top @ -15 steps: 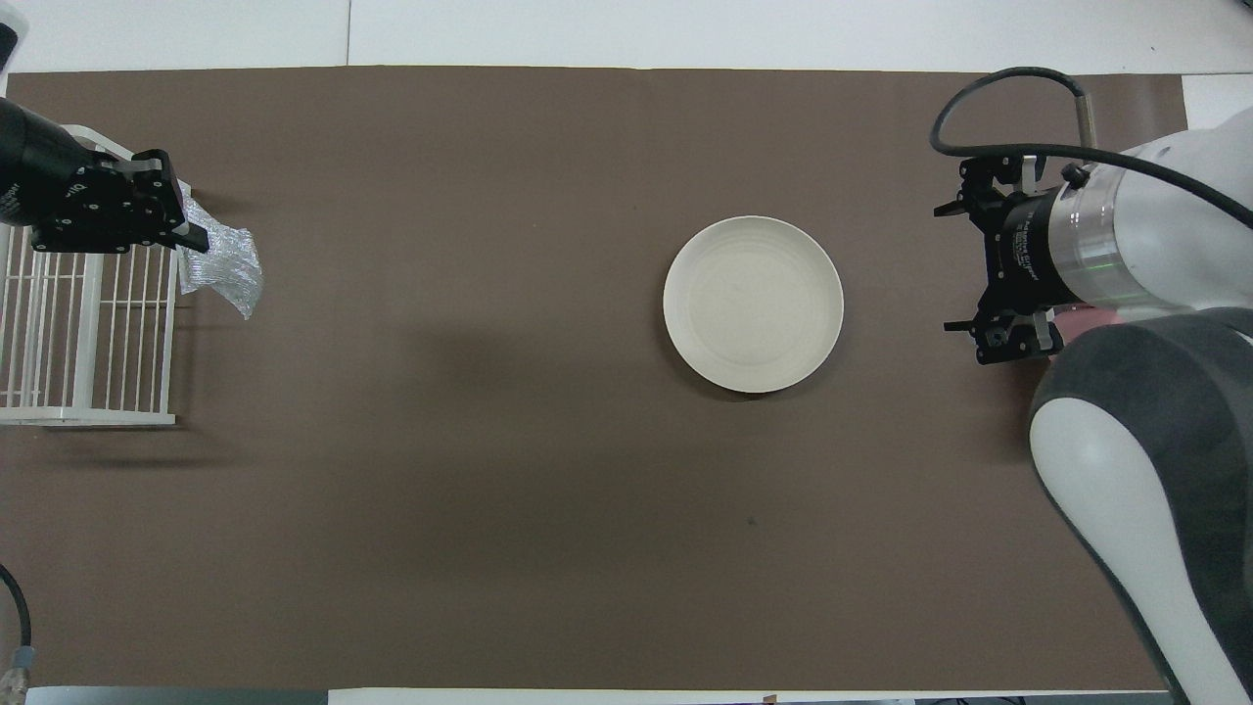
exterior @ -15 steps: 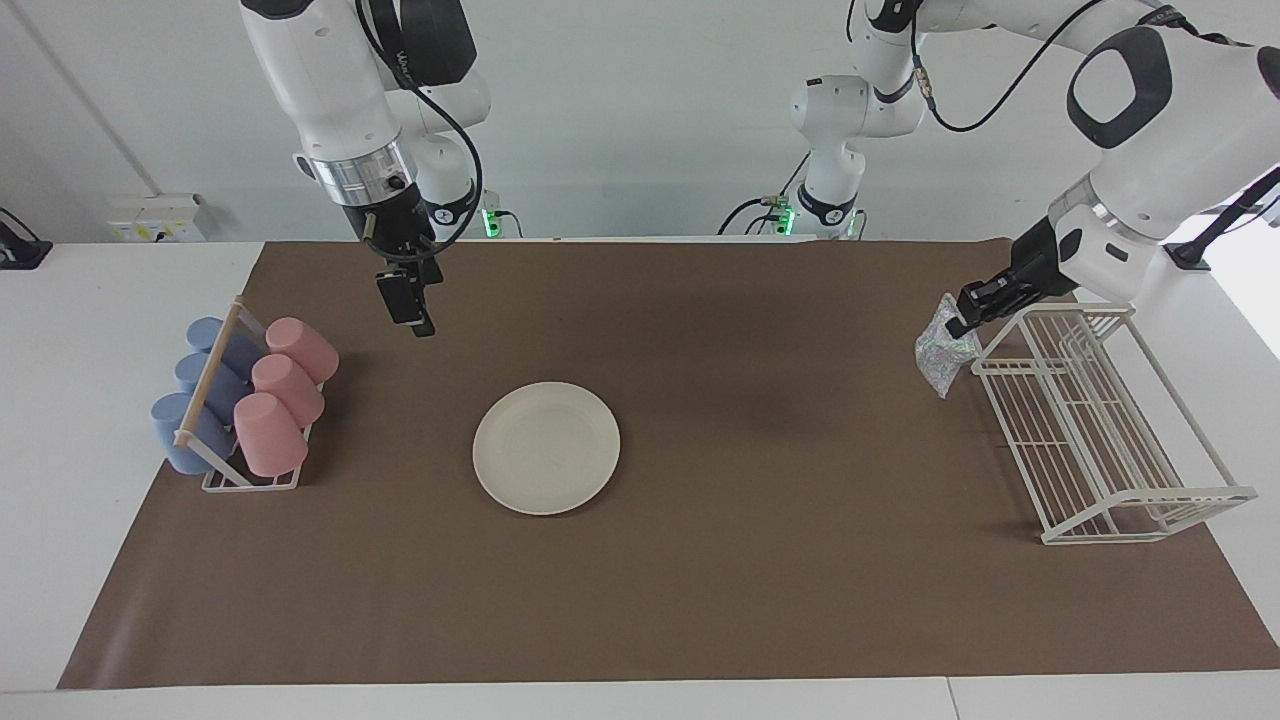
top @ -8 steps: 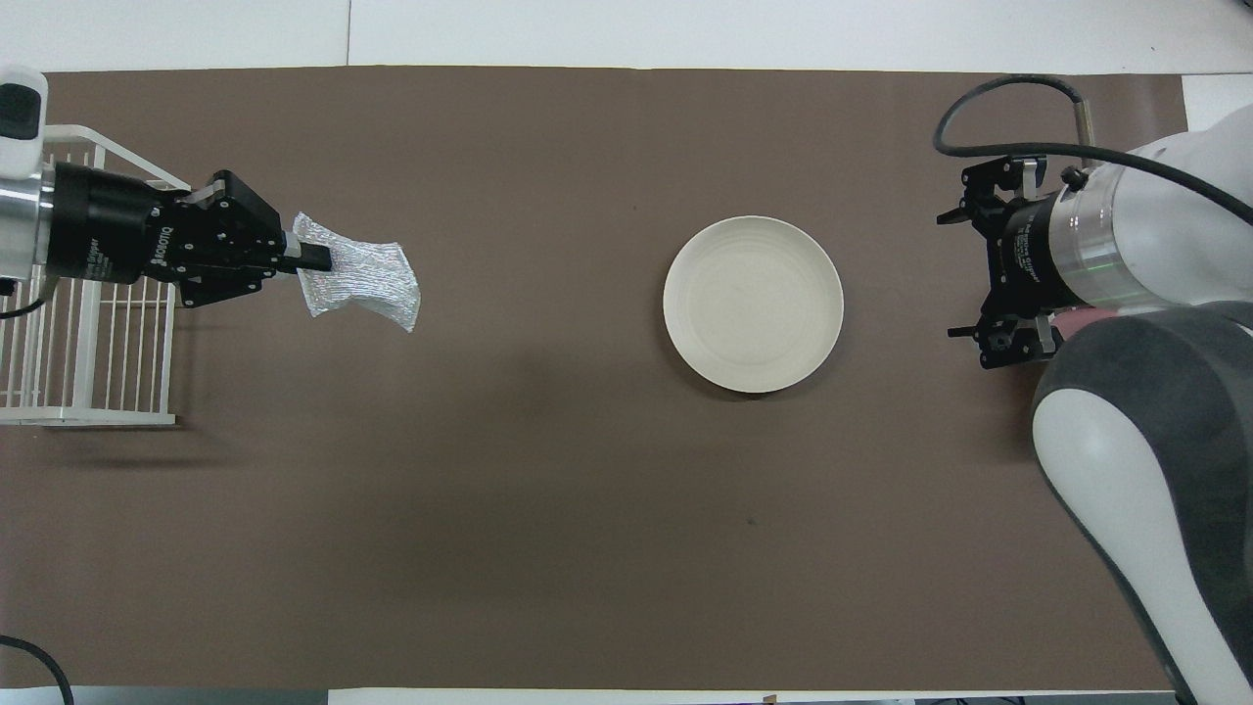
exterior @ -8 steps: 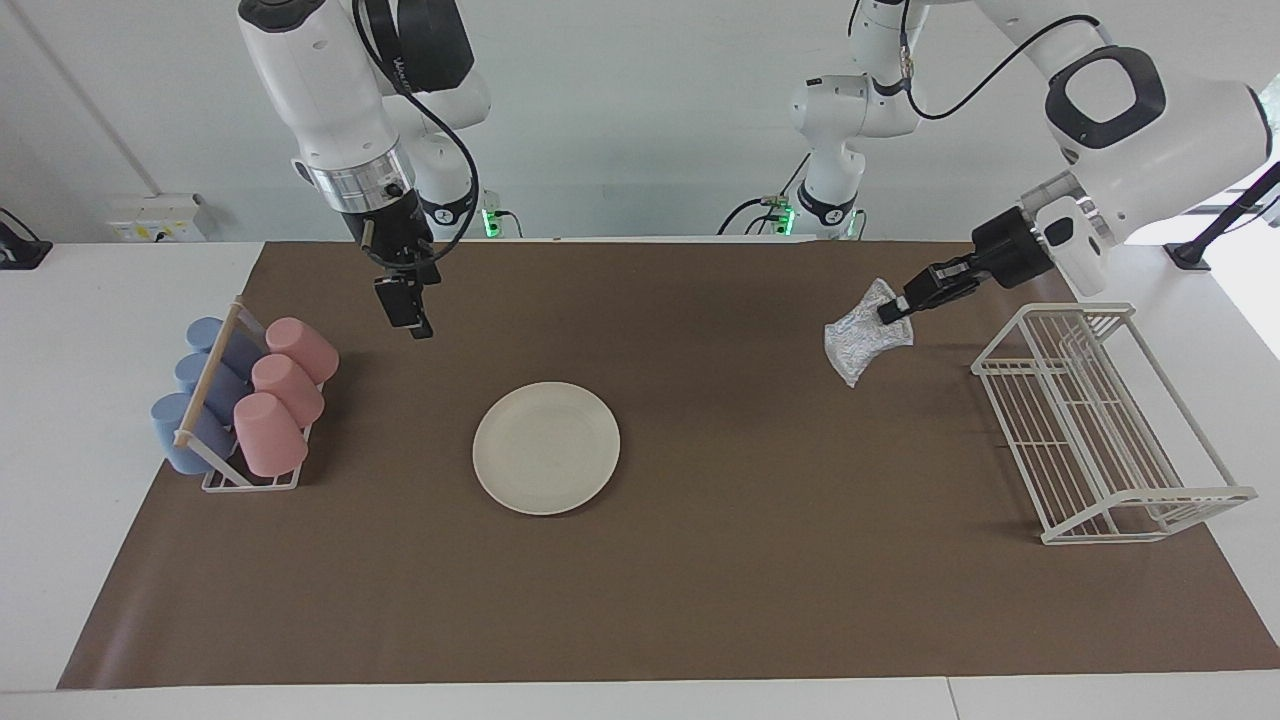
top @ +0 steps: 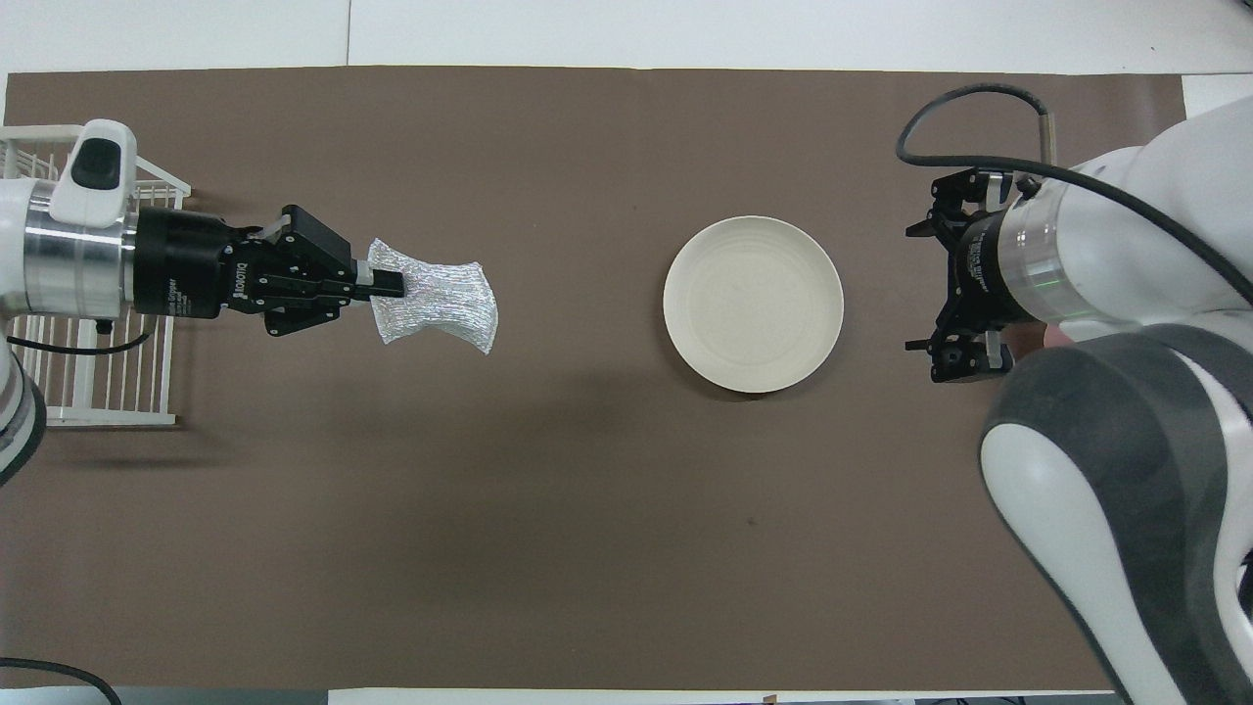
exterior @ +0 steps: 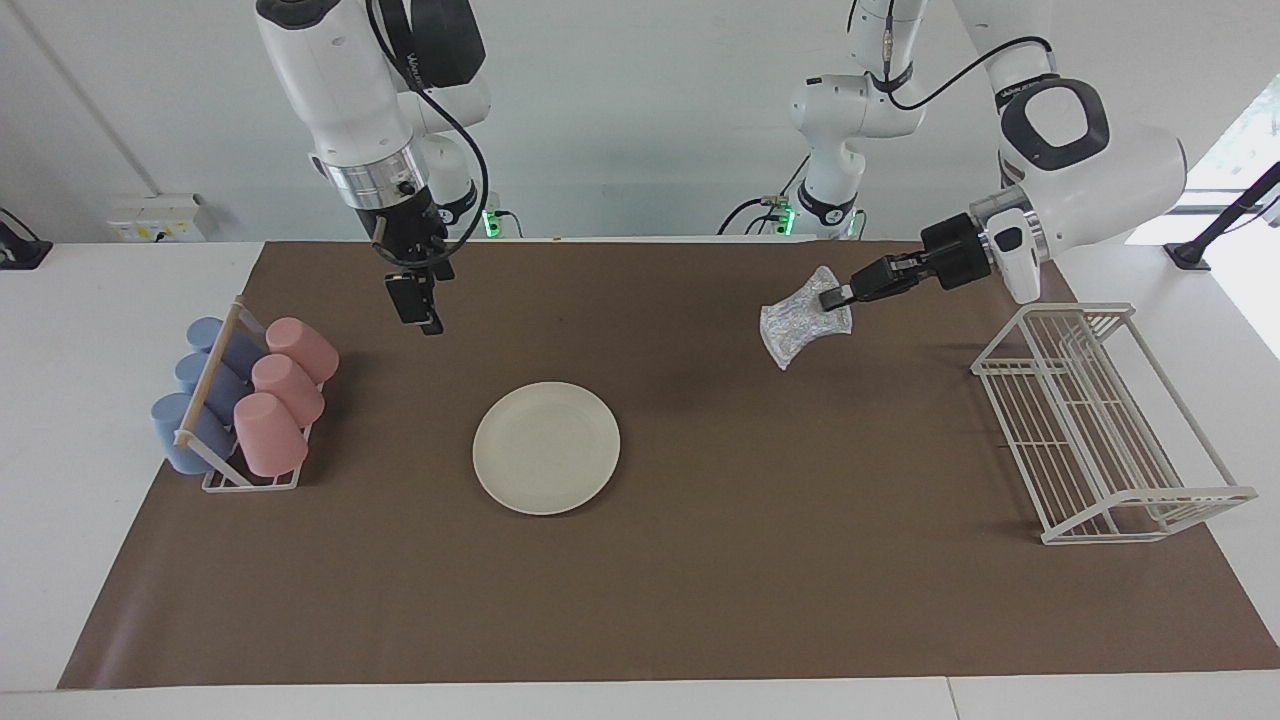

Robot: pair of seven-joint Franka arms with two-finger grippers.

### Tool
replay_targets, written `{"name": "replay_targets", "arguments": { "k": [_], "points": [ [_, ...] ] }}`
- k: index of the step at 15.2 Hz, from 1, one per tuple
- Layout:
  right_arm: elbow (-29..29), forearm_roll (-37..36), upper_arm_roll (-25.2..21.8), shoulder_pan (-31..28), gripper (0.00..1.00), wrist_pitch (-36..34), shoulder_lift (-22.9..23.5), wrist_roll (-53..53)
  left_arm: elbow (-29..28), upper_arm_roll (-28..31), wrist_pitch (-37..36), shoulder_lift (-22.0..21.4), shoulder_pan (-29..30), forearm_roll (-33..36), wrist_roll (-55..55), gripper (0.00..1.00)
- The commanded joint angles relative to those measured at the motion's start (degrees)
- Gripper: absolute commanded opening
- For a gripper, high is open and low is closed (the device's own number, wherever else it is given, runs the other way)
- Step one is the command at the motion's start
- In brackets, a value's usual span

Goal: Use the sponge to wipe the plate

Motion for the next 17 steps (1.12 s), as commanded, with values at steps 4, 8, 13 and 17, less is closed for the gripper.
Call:
{"name": "replay_targets", "arguments": {
  "k": [4, 8, 13, 17],
  "points": [
    [9.6, -0.3, 0.1, 7.6, 1.0, -2.5, 7.6, 6.1, -9.1, 0.6, 8.0, -3.7, -8.1, -14.8, 12.6, 0.0],
    [8.3, 2.8, 0.0, 9.4, 1.0, 4.0, 7.2, 10.1, -12.0, 0.5, 7.9, -3.7, -9.7, -18.0, 18.9, 0.0],
    [3.8, 2.5, 0.2, 11.3, 1.0, 9.4, 5.5, 10.6, -12.7, 0.6, 7.5, -4.0, -9.7, -19.8, 18.9, 0.0],
    [-0.7, 2.7, 0.2, 14.1, 1.0, 16.2, 4.3, 10.7, -12.7, 0.7, 5.9, -3.9, -9.0, -20.5, 18.9, 0.0]
  ]
}}
